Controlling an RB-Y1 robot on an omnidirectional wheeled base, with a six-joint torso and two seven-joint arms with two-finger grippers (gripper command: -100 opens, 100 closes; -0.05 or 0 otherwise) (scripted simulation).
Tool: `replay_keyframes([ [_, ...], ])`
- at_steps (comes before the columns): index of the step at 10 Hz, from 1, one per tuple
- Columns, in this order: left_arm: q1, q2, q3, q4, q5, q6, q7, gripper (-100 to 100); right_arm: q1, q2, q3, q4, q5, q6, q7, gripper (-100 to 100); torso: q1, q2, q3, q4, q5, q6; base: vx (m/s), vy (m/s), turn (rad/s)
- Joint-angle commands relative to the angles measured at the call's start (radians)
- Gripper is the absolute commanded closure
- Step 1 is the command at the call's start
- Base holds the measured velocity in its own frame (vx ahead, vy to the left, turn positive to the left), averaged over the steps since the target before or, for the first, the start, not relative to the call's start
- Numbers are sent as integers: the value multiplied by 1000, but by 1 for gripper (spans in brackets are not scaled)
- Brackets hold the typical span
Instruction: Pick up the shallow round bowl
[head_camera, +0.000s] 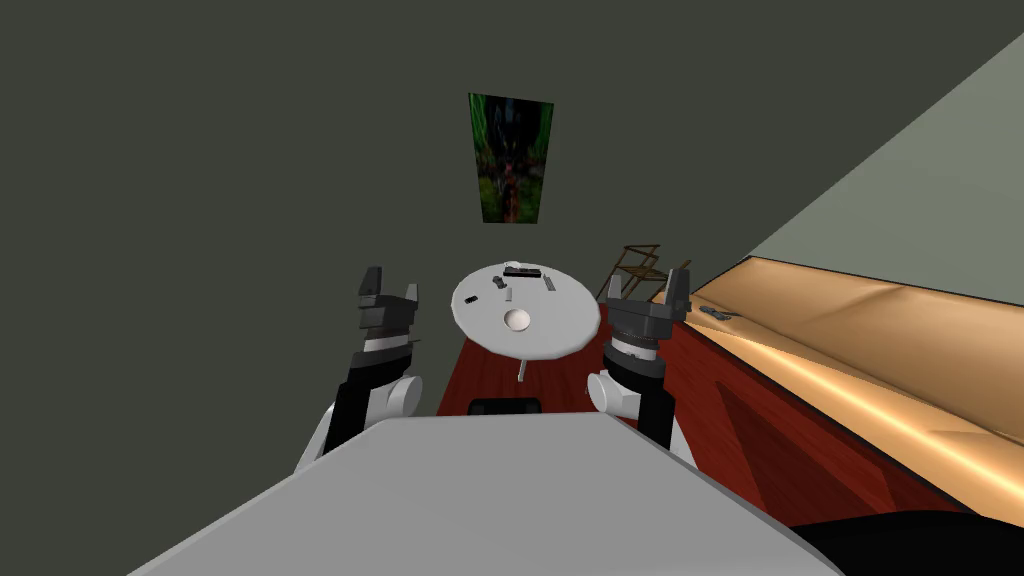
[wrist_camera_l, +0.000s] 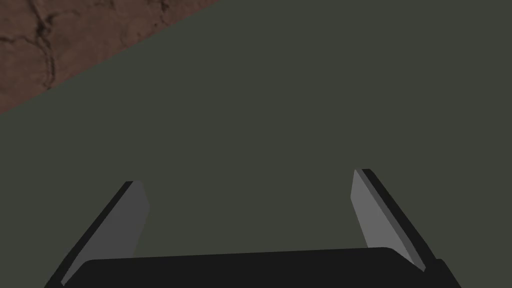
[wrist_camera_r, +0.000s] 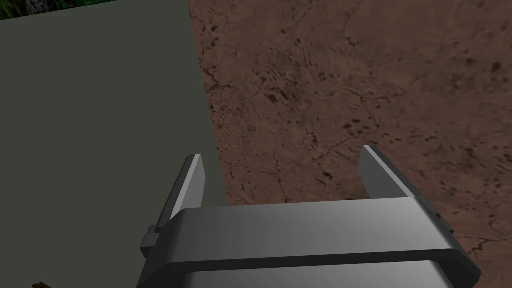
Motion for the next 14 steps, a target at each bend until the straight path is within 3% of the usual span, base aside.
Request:
replay_keyframes([
  [1, -12, 31, 5, 14, 4, 10, -5, -100, 0, 0, 0, 0, 0, 0, 0, 0, 0, 0, 0, 0, 0, 0, -12, 18, 20],
  [4, -57, 100, 24, 71, 21, 50, -23, -100, 0, 0, 0, 0, 0, 0, 0, 0, 4, 2, 1, 0, 1, 0, -34, 61, 32],
  [7, -133, 154, 52, 156, 50, 117, -52, -100, 0, 0, 0, 0, 0, 0, 0, 0, 6, 3, 2, 1, 1, 0, -55, 91, 38],
  [8, -133, 154, 52, 163, 50, 117, -52, -100, 0, 0, 0, 0, 0, 0, 0, 0, 8, 3, 2, 1, 2, 0, -46, 82, 0],
  [10, -198, 179, 71, 238, 74, 175, -74, -100, 0, 0, 0, 0, 0, 0, 0, 0, 5, 3, 2, 1, 1, 0, -50, 81, 27],
  [13, -234, 189, 80, 285, 87, 207, -86, -100, 0, 0, 0, 0, 0, 0, 0, 0, 5, 3, 2, 1, 1, 0, -40, 60, 5],
  [14, -273, 197, 90, 320, 101, 242, -98, -100, 0, 0, 0, 0, 0, 0, 0, 0, 4, 2, 1, 1, 1, 0, -34, 59, 10],
])
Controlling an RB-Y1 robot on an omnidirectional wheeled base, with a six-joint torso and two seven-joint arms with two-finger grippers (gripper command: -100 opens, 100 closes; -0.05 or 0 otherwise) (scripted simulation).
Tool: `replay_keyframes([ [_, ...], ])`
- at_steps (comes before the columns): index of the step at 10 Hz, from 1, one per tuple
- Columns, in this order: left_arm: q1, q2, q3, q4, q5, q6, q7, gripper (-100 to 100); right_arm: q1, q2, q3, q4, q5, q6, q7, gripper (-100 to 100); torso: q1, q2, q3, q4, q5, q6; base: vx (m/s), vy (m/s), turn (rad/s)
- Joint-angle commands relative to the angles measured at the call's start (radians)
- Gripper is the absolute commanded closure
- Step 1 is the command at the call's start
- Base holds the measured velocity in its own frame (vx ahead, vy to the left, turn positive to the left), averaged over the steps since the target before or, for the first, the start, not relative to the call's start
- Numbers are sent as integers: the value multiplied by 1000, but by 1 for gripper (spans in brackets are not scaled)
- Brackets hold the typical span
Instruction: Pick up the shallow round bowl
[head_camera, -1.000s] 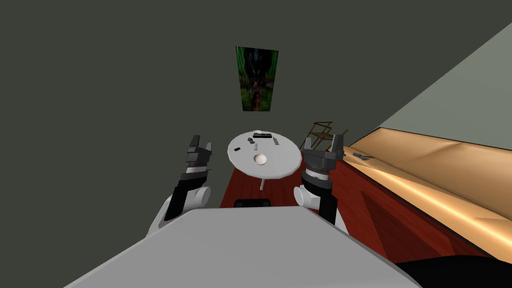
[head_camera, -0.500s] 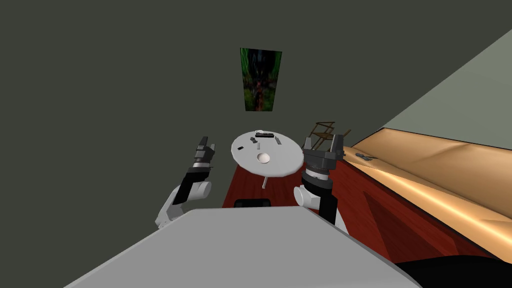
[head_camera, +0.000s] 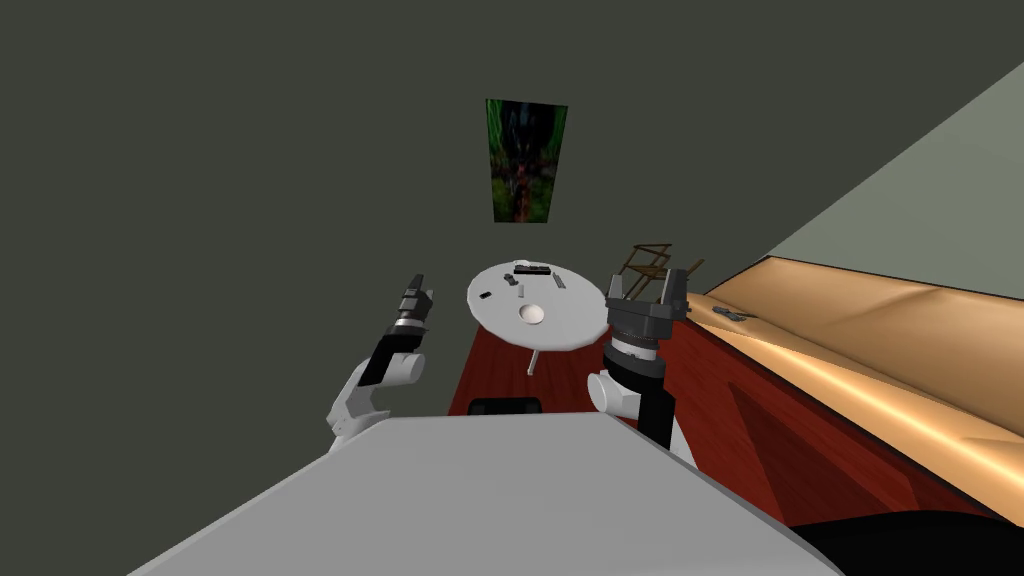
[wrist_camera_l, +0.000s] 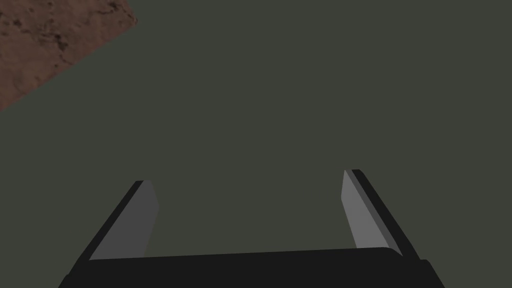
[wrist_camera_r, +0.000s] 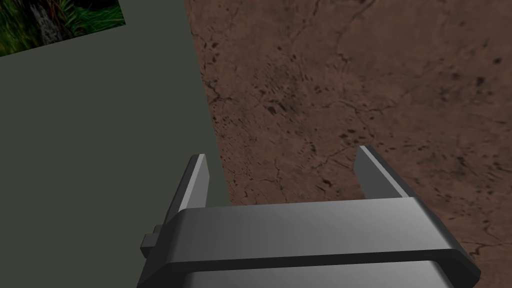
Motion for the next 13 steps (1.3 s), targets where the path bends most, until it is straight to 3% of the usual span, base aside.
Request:
replay_keyframes([
  [1, -18, 3, 4, 34, 6, 17, -7, -100, 0, 0, 0, 0, 0, 0, 0, 0, 0, 0, 0, 0, 0, 0, -34, 52, -2],
  [3, -96, 14, 20, 107, 36, 84, -31, -100, 0, 0, 0, 0, 0, 0, 0, 0, 0, 1, 0, 0, 0, 0, -61, 80, -5],
  [4, -102, 14, 20, 134, 36, 92, -31, -100, 0, 0, 0, 0, 0, 0, 0, 0, 2, 2, 1, 0, 0, 0, -46, 77, -13],
  [5, -146, 17, 26, 167, 52, 132, -43, -100, 0, 0, 0, 0, 0, 0, 0, 0, 1, 1, 1, 0, 0, 0, -42, 68, -16],
  [6, -146, 17, 26, 187, 52, 132, -43, -100, 0, 0, 0, 0, 0, 0, 0, 0, 1, 1, 0, 0, 0, 0, -28, 51, -13],
  [7, -191, 18, 32, 224, 68, 173, -54, -100, 0, 0, 0, 0, 0, 0, 0, 0, -1, 0, 0, 0, 0, 0, -26, 59, -22],
  [8, -191, 18, 32, 242, 68, 173, -54, -100, 0, 0, 0, 0, 0, 0, 0, 0, 0, -1, 0, 0, 0, 0, -29, 50, -24],
  [9, -238, 18, 36, 276, 84, 215, -65, -100, 0, 0, 0, 0, 0, 0, 0, 0, -1, 0, 0, 0, 0, 0, -48, 56, -37],
  [10, -238, 18, 36, 298, 84, 215, -65, -100, 0, 0, 0, 0, 0, 0, 0, 0, -1, 0, 0, 0, 0, 0, -41, 43, -22],
  [11, -285, 17, 38, 334, 100, 259, -75, -100, 0, 0, 0, 0, 0, 0, 0, 0, -2, 0, 0, 0, 0, 0, -36, 40, -52],
  [12, -285, 17, 38, 356, 100, 259, -75, -100, 0, 0, 0, 0, 0, 0, 0, 0, -2, 0, 0, 0, 0, 0, -27, 32, -31],
  [13, -330, 15, 39, 396, 117, 298, -84, -100, 0, 0, 0, 0, 0, 0, 0, 0, -2, 0, 0, 0, 0, 0, -40, 36, -57],
])
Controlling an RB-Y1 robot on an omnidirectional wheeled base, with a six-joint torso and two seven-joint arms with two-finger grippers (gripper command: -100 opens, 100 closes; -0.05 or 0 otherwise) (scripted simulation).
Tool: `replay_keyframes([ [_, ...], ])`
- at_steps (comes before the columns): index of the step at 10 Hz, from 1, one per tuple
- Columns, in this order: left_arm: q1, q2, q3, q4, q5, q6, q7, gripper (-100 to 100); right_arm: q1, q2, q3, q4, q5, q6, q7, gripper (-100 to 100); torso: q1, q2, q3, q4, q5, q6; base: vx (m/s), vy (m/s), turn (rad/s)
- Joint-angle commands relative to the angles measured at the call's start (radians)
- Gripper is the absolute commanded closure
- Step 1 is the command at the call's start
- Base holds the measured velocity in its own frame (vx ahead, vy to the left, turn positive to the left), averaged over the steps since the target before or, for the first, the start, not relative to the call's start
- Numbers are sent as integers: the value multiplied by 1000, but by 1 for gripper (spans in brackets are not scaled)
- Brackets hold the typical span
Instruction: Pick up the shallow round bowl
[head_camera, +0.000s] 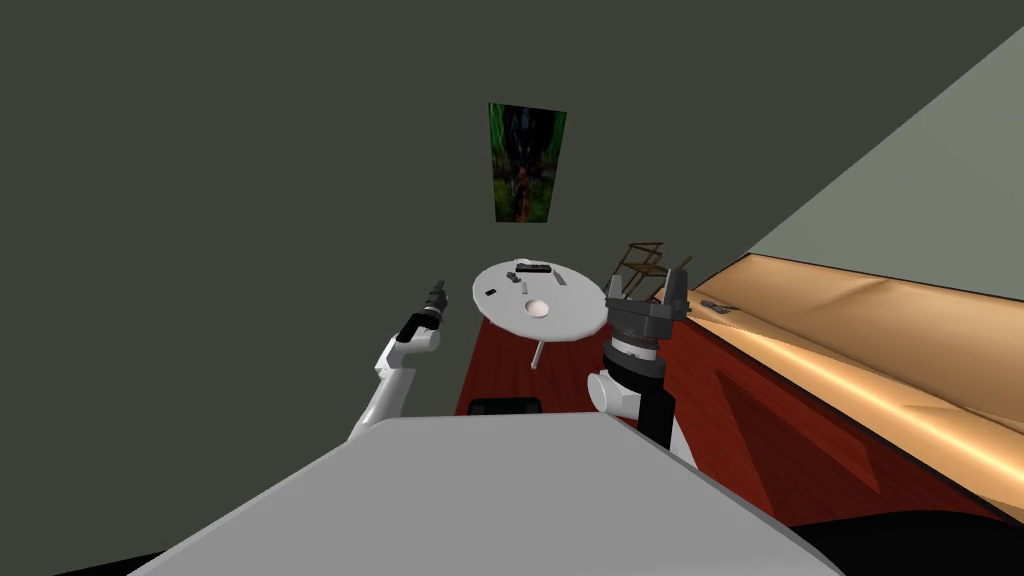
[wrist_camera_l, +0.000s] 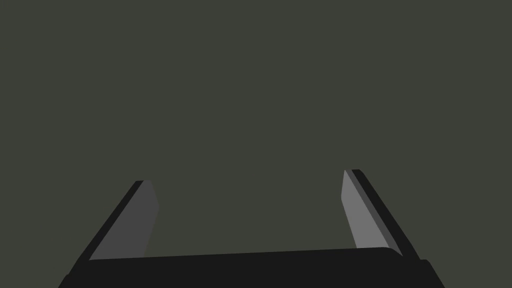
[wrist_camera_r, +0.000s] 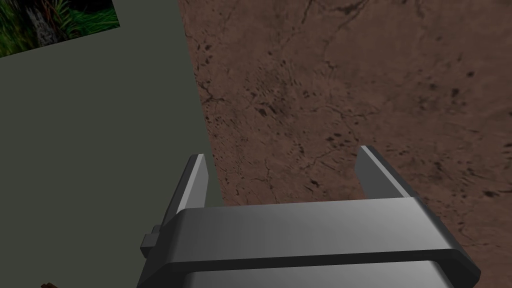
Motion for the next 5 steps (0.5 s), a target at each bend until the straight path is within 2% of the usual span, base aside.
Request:
replay_keyframes([
  [1, -26, 4, 2, 38, 11, 34, -3, -100, 0, 0, 0, 0, 0, 0, 0, 0, 0, 0, 0, 0, 0, 0, -35, 35, -40],
  [2, -72, 2, 1, 82, 28, 67, -12, -100, 0, 0, 0, 0, 0, 0, 0, 0, 0, 0, 0, 0, 0, 0, -42, 39, -67],
  [3, -73, 2, 1, 97, 28, 78, -12, -100, 0, 0, 0, 0, 0, 0, 0, 0, 0, 0, 0, 0, 0, 0, -34, 31, -44],
  [4, -121, -2, -2, 140, 44, 116, -19, -100, 0, 0, 0, 0, 0, 0, 0, 0, 0, 0, 0, 0, 0, 0, -33, 22, -82],
  [5, -121, -2, -2, 157, 44, 124, -19, -100, 0, 0, 0, 0, 0, 0, 0, 0, -1, 0, 0, 0, 0, 0, -28, 21, -54],
])
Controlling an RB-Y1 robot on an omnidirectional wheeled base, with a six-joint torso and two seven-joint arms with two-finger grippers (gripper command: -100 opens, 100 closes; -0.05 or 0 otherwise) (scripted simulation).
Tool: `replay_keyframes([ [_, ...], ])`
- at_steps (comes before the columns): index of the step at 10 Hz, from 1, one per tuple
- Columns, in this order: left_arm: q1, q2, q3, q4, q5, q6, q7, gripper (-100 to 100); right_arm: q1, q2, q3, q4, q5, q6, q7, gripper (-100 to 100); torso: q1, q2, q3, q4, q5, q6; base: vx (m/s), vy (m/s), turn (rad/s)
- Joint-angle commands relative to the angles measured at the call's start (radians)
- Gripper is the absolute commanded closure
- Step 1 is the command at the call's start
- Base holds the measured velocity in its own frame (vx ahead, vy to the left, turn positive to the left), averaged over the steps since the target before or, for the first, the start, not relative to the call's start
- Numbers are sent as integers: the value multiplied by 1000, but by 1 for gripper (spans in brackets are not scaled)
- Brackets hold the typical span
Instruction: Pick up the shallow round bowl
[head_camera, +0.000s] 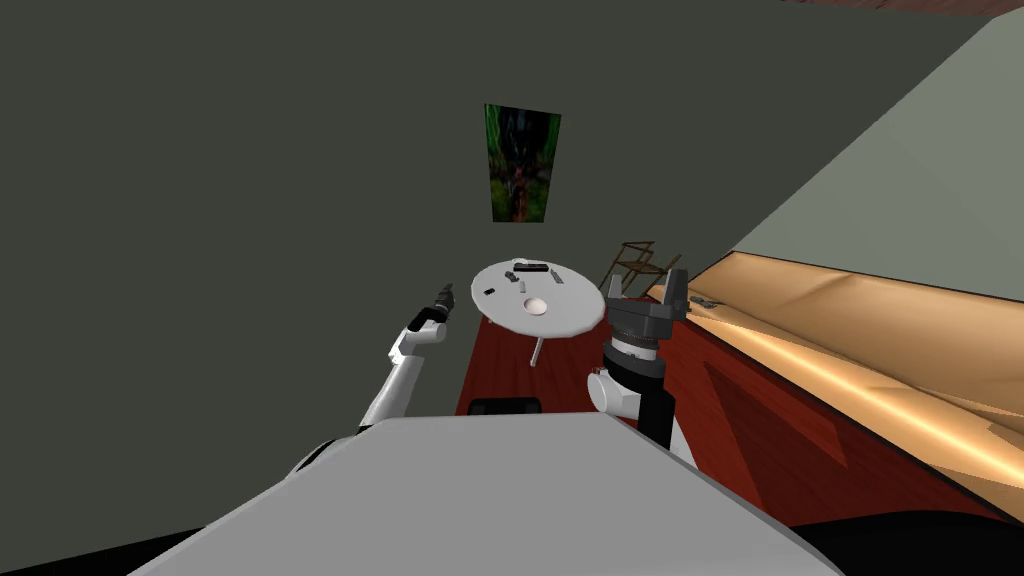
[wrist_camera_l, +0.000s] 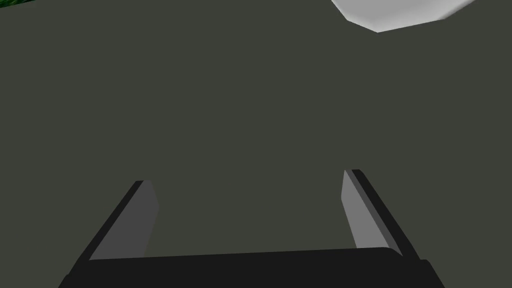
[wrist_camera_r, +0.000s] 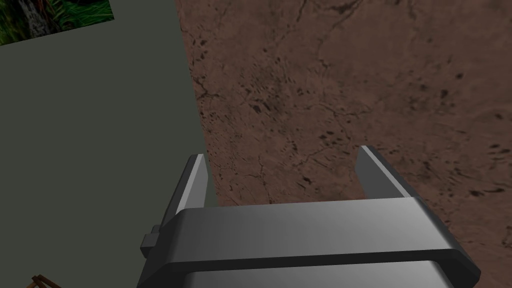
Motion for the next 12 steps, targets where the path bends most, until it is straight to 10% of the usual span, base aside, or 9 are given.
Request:
replay_keyframes([
  [1, -50, -6, -4, 50, 17, 50, -8, -100, 0, 0, 0, 0, 0, 0, 0, 0, 0, 0, 0, 0, 0, 0, -32, 17, -98],
  [12, -286, -23, -54, 365, 92, 287, -23, -100, 0, 0, 0, 0, 0, 0, 0, 0, -3, -2, -1, 0, -1, 0, -14, 1, -96],
])
